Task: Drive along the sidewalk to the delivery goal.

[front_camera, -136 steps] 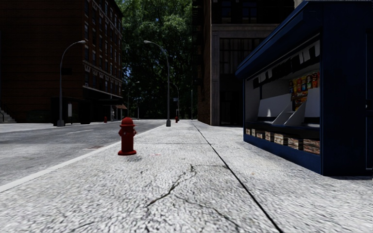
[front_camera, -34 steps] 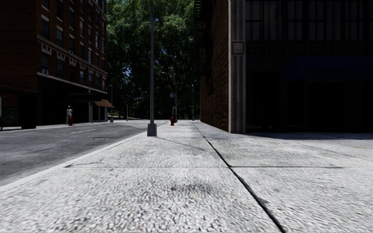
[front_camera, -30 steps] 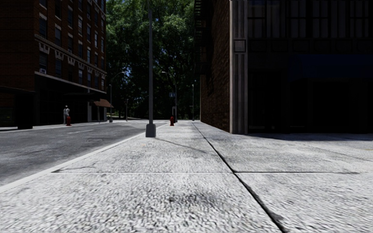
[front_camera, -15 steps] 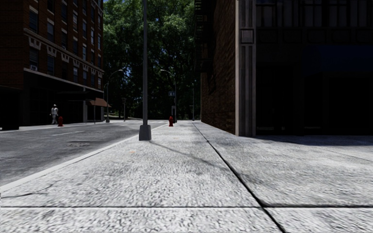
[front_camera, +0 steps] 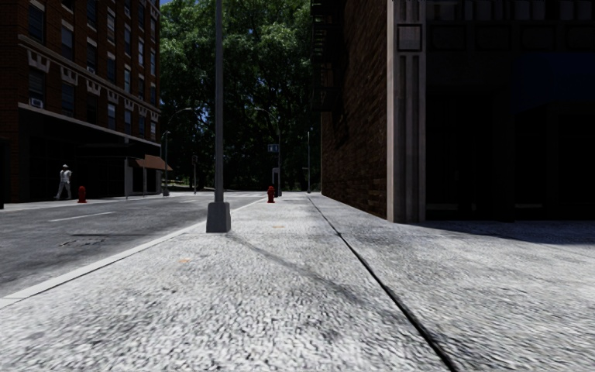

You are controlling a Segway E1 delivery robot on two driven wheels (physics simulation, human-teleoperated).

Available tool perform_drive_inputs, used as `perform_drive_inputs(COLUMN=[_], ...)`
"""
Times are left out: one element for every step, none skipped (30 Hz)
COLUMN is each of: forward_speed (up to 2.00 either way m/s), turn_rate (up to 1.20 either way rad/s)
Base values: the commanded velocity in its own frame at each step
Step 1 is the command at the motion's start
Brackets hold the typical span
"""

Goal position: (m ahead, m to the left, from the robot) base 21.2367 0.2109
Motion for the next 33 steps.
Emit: perform_drive_inputs(forward_speed=[2.0,2.0,2.0,2.0,2.0,2.0,2.0,2.0,2.0,2.0,2.0,2.0,2.0,2.0,2.0,2.0,2.0,2.0,2.0,2.0,2.0,2.0,2.0,2.0,2.0,2.0,2.0,2.0,2.0,2.0,2.0,2.0,2.0], turn_rate=[0.0,0.0,0.0,0.0,0.0,0.0,0.0,0.0,0.0,0.0,0.0,0.0,0.0,0.0,0.0,0.0,0.0,0.0,0.0,0.0,0.0,0.0,0.0,0.0,0.0,0.0,0.0,0.0,0.0,0.0,0.0,0.0,0.0])
